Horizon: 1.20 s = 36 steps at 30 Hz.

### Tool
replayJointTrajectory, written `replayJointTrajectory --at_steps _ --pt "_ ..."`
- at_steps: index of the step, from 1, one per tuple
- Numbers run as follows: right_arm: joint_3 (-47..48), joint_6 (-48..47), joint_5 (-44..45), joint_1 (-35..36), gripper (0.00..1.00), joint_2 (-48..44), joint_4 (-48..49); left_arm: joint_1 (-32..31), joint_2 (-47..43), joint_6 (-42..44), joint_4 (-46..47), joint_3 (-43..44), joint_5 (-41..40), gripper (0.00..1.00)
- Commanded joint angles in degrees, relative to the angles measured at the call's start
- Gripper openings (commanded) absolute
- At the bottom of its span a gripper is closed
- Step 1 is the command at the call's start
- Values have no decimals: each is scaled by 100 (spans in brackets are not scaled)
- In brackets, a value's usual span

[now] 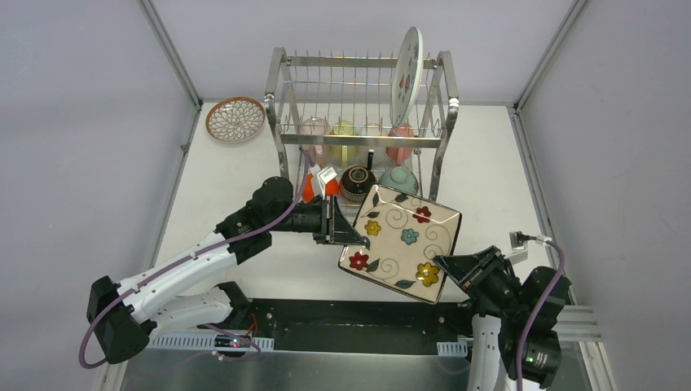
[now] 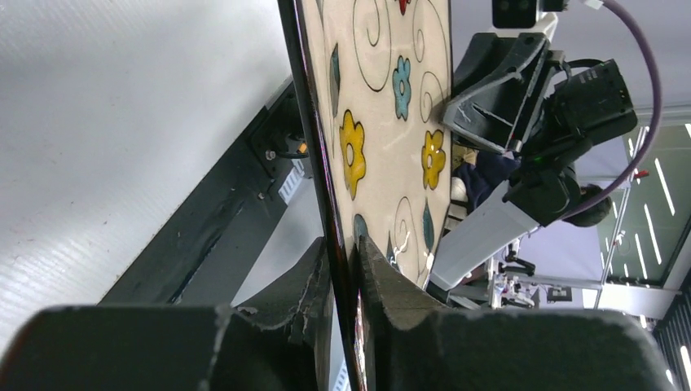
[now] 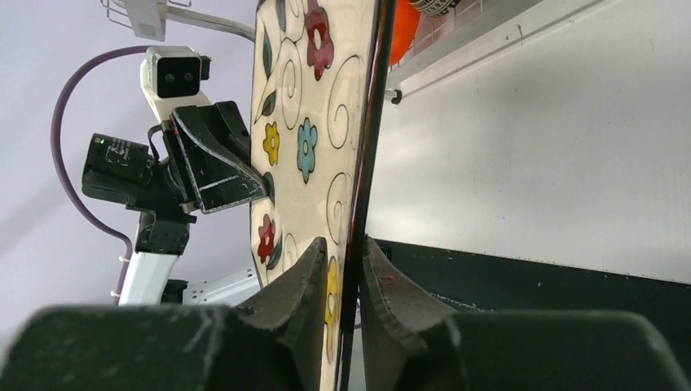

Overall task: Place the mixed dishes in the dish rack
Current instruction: Insert the plate into the dish rack.

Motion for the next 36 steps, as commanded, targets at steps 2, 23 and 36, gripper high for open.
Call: replayJointTrajectory --at_steps 2,23,36 --pt "26 638 -571 -11 22 -64 1123 -98 -297 -138 1203 5 353 0" --pt "-111 1981 -249 -6 32 -57 2362 -101 -61 -218 2553 -670 562 0" --pt "-324 1873 -488 -11 36 37 2599 -98 -92 -8 2568 -669 557 0"
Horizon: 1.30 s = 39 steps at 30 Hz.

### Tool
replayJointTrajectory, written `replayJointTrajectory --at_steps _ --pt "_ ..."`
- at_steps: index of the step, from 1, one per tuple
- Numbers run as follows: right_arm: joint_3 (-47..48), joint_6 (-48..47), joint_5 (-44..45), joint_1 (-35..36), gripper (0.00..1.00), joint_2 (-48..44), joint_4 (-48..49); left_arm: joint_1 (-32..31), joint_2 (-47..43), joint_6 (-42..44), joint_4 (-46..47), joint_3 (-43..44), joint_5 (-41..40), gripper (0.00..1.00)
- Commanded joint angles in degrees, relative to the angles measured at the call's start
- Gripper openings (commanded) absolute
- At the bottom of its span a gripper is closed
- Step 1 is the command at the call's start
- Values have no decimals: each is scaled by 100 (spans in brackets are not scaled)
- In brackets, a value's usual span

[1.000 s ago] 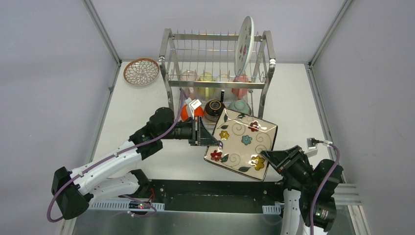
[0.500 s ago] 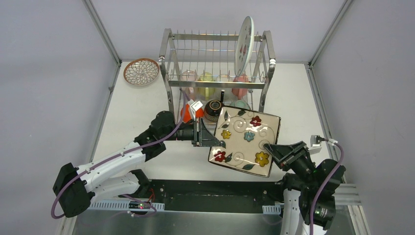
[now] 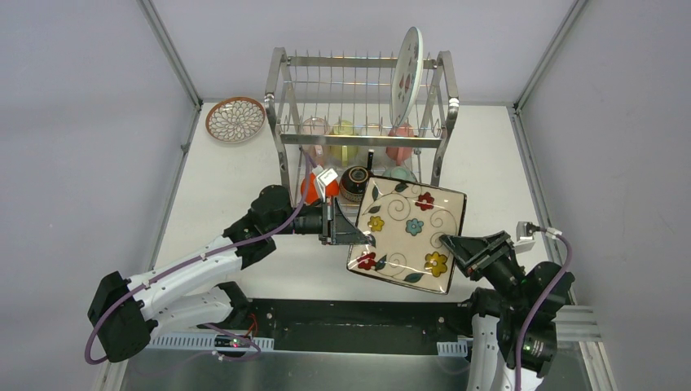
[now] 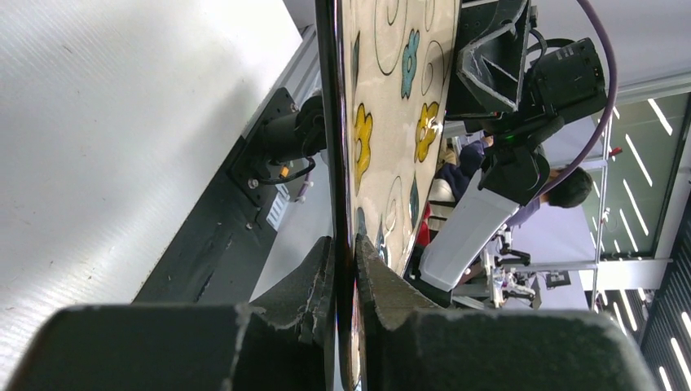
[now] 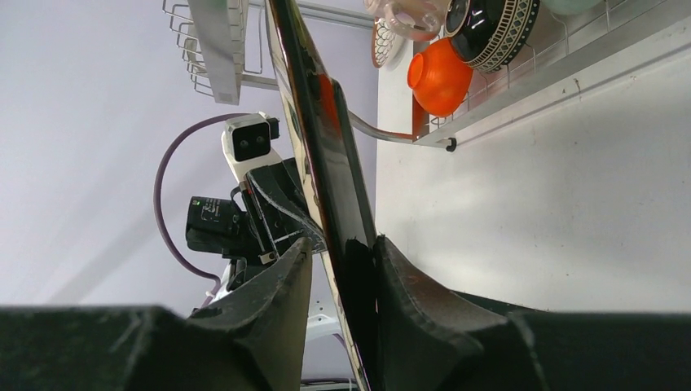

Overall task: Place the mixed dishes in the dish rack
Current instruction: Insert the plate into the dish rack.

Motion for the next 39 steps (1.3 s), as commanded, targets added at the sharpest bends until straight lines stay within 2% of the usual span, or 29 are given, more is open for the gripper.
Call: replayJointTrajectory --at_steps 1,12,18,20,22,26,32,39 --pt "170 183 -652 11 36 94 856 -103 -89 216 788 78 398 0" --pt "95 -191 -847 0 33 194 923 -99 -93 16 1008 74 614 0" --pt "104 -538 -1085 7 21 223 913 -100 -139 -149 1019 93 691 0" --pt "121 -684 -1201 7 13 275 856 -99 -165 -168 1022 95 695 0" --pt "122 -757 -1231 15 0 262 860 -103 -202 -158 968 119 658 0" --pt "161 -421 -1002 16 0 285 998 -103 -255 106 501 187 507 0" --pt "726 -123 -341 16 0 491 1060 -104 -605 548 -482 271 34 33" --pt "1523 -718 145 13 0 829 449 -97 -1083 1329 -1685 553 -490 61"
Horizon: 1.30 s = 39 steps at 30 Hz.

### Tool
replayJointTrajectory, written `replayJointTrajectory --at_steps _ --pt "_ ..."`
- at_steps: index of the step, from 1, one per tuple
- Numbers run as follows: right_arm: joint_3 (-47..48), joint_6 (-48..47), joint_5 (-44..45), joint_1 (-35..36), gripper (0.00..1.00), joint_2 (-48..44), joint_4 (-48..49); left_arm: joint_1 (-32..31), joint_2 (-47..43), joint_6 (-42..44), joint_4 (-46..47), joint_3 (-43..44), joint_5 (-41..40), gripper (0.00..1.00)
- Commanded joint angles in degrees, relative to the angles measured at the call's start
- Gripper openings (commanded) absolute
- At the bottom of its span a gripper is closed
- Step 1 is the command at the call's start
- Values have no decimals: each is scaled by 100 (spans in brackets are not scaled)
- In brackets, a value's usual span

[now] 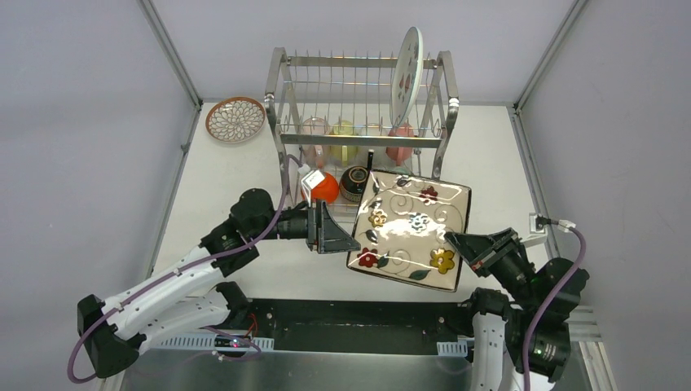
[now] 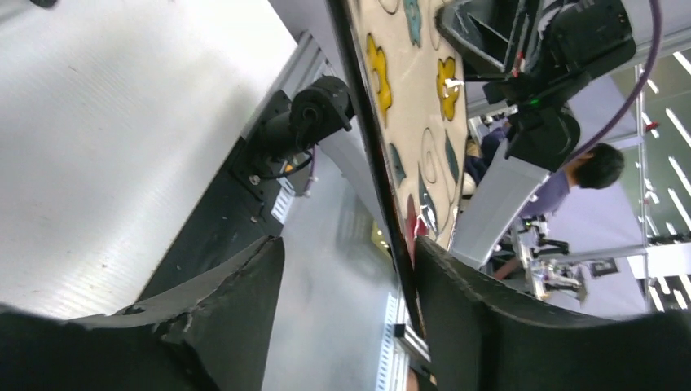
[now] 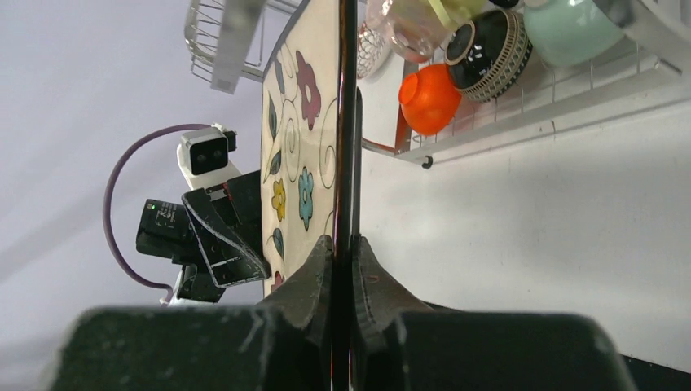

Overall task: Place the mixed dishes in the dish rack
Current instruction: Insert the plate into the dish rack.

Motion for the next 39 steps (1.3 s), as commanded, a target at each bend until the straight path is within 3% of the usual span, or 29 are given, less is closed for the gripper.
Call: replayJointTrajectory --at_steps 1,5,7,9,10,22,39 --pt "740 405 28 8 0 182 748 -50 -296 755 -879 373 -450 65" --pt "1008 373 44 11 0 320 730 -46 -400 1070 -1318 536 -566 74" --pt "1169 316 58 7 0 405 719 -45 -435 1282 -1526 630 -602 82" --pt "1312 238 129 7 0 519 700 -48 -466 1512 -1671 715 -597 98" --pt "1396 185 204 7 0 565 662 -50 -474 1642 -1749 779 -570 99" --pt "2348 6 457 -2 0 1271 749 -47 -769 3037 -2857 1634 -847 99" --pt "3407 247 314 -35 0 2665 1896 -47 -862 3837 -3369 1918 -1853 99"
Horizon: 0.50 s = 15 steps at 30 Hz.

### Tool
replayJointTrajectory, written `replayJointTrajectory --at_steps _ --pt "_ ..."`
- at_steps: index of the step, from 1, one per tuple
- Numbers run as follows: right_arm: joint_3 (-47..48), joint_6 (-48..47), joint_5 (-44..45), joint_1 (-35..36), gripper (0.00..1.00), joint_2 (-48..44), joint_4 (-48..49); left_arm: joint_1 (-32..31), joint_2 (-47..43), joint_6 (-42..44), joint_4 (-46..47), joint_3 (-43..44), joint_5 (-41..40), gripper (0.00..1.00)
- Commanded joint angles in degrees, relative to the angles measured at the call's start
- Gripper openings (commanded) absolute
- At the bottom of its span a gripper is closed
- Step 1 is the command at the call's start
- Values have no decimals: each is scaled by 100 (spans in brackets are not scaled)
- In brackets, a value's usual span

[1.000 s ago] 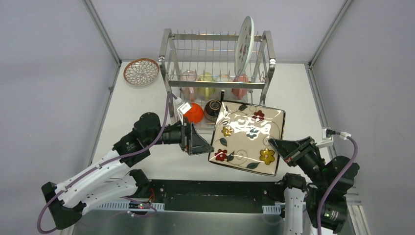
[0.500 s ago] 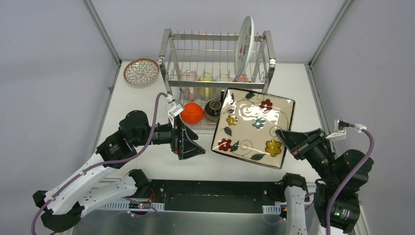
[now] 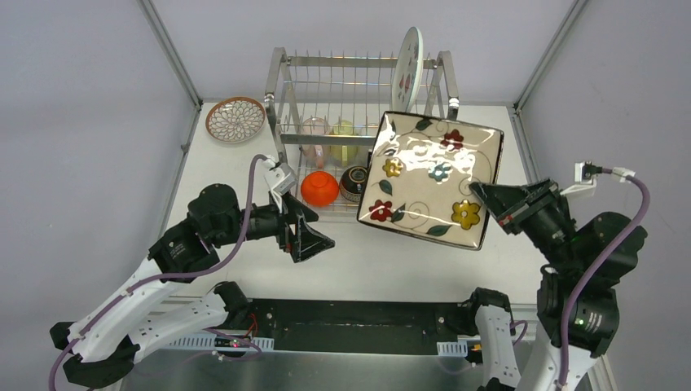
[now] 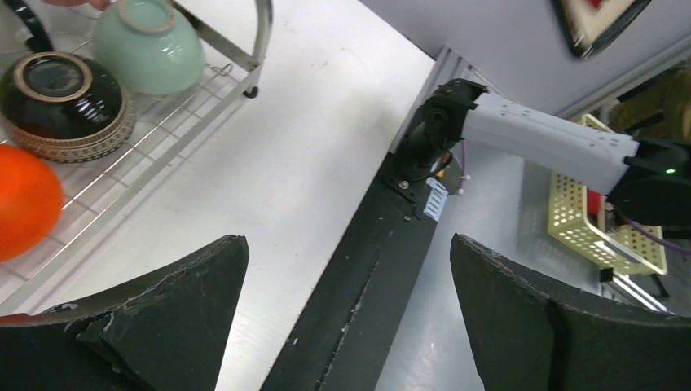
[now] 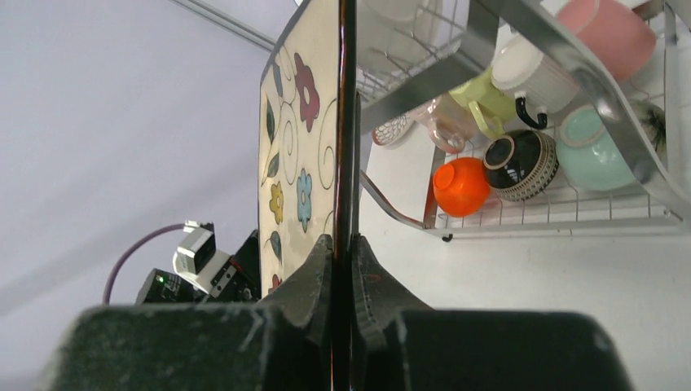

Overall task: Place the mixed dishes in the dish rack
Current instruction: Insert the plate into the dish rack.

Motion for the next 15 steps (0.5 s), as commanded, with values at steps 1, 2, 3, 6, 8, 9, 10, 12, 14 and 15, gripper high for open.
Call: replayJointTrajectory --at_steps 1,2,3,6,8,9,10,12,14,15 --pt "722 578 -191 1 0 541 1799 -42 -23 342 -82 94 -556 99" --pt "861 547 -215 21 0 677 1828 -48 -36 354 -86 72 -603 99" --pt "1033 516 -248 30 0 798 1867 -48 -27 373 -96 52 -667 99" --pt "1305 516 -284 88 0 1114 1985 -47 -4 421 -264 91 -958 99" --pt "1493 520 -264 105 0 1291 2054 -49 23 460 -403 187 -1180 99" --pt "1578 532 -259 110 0 1390 2083 -49 25 488 -452 229 -1302 99" --pt "1661 544 -265 111 0 1483 2121 -45 15 478 -473 250 -1475 99" --pt "1828 550 -273 114 0 1671 2235 -42 -28 483 -467 256 -1750 99" --pt "2063 481 -213 114 0 1940 2216 -46 -53 537 -443 274 -1877 99" --pt "2217 432 -165 114 0 2079 2169 -49 -45 555 -442 294 -1908 99"
